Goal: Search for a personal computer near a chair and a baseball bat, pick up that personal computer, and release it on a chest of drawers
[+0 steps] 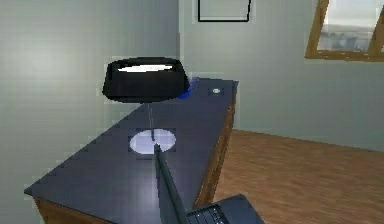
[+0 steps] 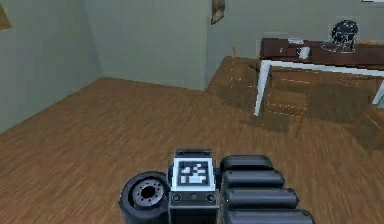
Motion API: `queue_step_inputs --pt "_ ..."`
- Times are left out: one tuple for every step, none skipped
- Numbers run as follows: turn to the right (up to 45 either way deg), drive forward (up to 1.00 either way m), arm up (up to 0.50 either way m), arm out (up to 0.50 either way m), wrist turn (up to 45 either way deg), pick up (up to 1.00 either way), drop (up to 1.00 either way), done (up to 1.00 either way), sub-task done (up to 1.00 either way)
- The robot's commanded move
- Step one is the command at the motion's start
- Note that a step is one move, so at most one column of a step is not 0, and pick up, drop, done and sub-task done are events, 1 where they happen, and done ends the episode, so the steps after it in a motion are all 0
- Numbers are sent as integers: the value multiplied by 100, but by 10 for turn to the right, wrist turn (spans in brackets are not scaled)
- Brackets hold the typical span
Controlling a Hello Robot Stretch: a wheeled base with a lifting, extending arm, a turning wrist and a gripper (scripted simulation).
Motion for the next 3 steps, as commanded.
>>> queue_step_inputs --pt "-30 0 0 0 0 0 0 0 0" --pt "0 25 0 0 0 0 0 0 0" --pt "0 0 0 0 0 0 0 100 0"
